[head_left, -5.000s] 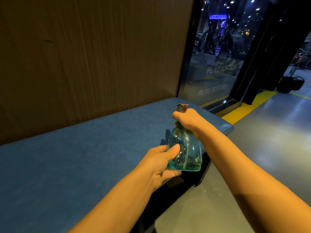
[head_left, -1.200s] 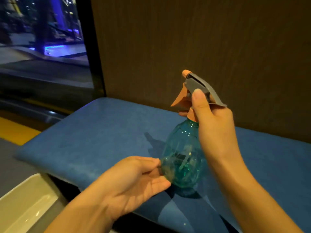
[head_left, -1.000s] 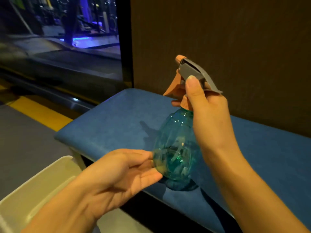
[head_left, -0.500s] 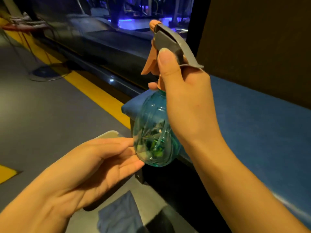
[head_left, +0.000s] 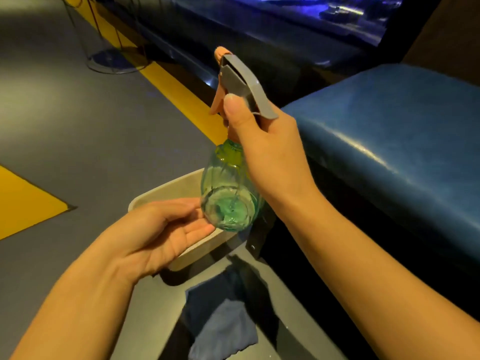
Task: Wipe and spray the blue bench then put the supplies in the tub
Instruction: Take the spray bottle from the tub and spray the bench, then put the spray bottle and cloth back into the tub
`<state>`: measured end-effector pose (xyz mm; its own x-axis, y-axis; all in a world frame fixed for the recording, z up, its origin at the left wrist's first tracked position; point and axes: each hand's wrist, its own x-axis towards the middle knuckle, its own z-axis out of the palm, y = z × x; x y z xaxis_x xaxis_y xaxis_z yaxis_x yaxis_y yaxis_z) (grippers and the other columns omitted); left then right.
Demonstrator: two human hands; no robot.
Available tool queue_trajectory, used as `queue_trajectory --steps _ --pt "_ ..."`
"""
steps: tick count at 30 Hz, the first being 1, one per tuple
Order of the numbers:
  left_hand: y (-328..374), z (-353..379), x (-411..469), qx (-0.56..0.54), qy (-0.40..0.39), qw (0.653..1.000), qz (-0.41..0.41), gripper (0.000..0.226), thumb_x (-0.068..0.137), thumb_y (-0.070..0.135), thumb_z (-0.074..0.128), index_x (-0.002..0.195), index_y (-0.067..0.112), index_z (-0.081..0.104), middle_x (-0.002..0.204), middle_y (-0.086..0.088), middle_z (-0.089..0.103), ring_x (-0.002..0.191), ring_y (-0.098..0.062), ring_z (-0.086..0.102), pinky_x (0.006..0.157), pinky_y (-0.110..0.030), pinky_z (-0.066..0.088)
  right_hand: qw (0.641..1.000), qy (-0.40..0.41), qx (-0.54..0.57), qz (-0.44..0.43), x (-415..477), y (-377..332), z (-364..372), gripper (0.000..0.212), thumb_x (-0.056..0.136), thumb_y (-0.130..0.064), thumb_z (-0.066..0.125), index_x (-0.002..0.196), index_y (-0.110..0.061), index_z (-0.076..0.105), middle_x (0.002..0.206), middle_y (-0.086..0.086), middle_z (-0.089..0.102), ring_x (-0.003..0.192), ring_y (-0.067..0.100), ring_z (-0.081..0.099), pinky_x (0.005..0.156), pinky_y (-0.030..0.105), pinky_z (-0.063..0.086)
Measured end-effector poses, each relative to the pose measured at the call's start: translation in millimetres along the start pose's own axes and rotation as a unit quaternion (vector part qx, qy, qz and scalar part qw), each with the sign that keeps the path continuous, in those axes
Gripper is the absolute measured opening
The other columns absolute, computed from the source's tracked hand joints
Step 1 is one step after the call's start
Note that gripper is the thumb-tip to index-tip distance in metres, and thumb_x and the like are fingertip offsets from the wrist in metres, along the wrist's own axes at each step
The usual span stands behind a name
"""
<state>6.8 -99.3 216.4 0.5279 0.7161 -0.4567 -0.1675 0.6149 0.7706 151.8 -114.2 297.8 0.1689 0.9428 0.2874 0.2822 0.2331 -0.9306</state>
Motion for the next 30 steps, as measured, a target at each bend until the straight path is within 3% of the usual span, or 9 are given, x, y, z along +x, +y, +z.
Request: queue_trajectory --steps 5,8,10,14,17,20,22,26,30 --pt "-6 -27 34 -0.106 0.127 0.986 -0.037 0.024 0.094 0.002 0.038 0.093 0.002 0.062 0.094 -0.015 0.065 0.069 -0.023 0.071 0.067 -0.028 0.058 0.995 -0.073 0.013 0.061 21 44 22 0.013 0.092 -0.018 0.058 0.079 -0.023 0.057 0.065 -0.012 0.049 0.059 -0.005 0.047 0.060 0.008 0.040" --pt "-12 -39 62 -0.166 0.169 0.970 -0.054 0.023 0.096 0.001 0.036 0.090 0.000 0.058 0.071 -0.016 0.070 0.051 -0.022 0.071 0.050 -0.030 0.058 0.993 -0.077 -0.007 0.089 30 81 31 0.011 0.089 -0.014 0.060 0.080 -0.010 0.057 0.073 0.002 0.051 0.071 0.011 0.049 0.069 0.023 0.045" --pt "-20 -46 79 -0.174 0.204 0.962 -0.051 0.026 0.096 -0.001 0.034 0.080 0.002 0.054 0.072 -0.015 0.063 0.064 -0.023 0.065 0.048 -0.028 0.056 0.992 -0.073 -0.052 0.092 35 104 38 0.016 0.088 -0.017 0.063 0.086 -0.001 0.060 0.080 0.009 0.053 0.078 0.026 0.056 0.081 0.044 0.052" --pt "-42 -64 114 -0.147 0.240 0.957 -0.072 0.029 0.098 0.002 0.032 0.075 0.007 0.049 0.079 -0.009 0.049 0.070 -0.017 0.051 0.037 -0.023 0.051 0.978 -0.083 -0.141 0.127 39 144 53 0.023 0.085 -0.022 0.065 0.069 -0.026 0.049 0.081 0.007 0.058 0.091 0.038 0.063 0.083 0.053 0.051" --pt "-53 -68 137 -0.137 0.261 0.952 -0.086 0.029 0.098 0.005 0.034 0.074 0.009 0.049 0.084 -0.009 0.051 0.069 -0.018 0.051 0.053 -0.023 0.055 0.970 -0.094 -0.176 0.140 41 167 61 0.008 0.086 -0.022 0.065 0.088 -0.019 0.059 0.091 0.009 0.064 0.093 0.032 0.062 0.079 0.042 0.048" --pt "-61 -70 157 -0.144 0.285 0.942 -0.103 0.025 0.099 0.008 0.036 0.077 0.009 0.050 0.087 -0.010 0.051 0.072 -0.020 0.054 0.066 -0.027 0.055 0.966 -0.091 -0.191 0.150 42 184 69 0.027 0.089 -0.022 0.062 0.113 -0.009 0.060 0.097 0.007 0.063 0.088 0.021 0.054 0.071 0.030 0.039" --pt "-64 -70 166 -0.150 0.287 0.940 -0.108 0.023 0.099 0.011 0.035 0.095 0.007 0.058 0.099 -0.011 0.055 0.089 -0.023 0.062 0.061 -0.025 0.056 0.966 -0.080 -0.195 0.150 41 195 74 0.029 0.090 -0.021 0.061 0.117 -0.010 0.059 0.100 0.009 0.065 0.090 0.022 0.054 0.072 0.030 0.039" --pt "-69 -66 176 -0.151 0.285 0.941 -0.105 0.037 0.099 0.012 0.035 0.134 0.010 0.048 0.136 -0.013 0.053 0.127 -0.025 0.053 0.083 -0.030 0.046 0.961 -0.063 -0.211 0.164 40 213 79 0.026 0.091 -0.021 0.059 0.116 -0.011 0.060 0.095 0.008 0.062 0.090 0.025 0.055 0.070 0.031 0.039" --pt "-74 -67 176 -0.156 0.276 0.943 -0.104 0.027 0.099 0.010 0.036 0.112 0.013 0.059 0.127 -0.013 0.058 0.092 -0.021 0.064 0.059 -0.024 0.056 0.955 -0.067 -0.228 0.178 39 225 81 0.028 0.094 -0.020 0.054 0.121 -0.010 0.054 0.097 0.003 0.056 0.090 0.017 0.048 0.072 0.029 0.034"
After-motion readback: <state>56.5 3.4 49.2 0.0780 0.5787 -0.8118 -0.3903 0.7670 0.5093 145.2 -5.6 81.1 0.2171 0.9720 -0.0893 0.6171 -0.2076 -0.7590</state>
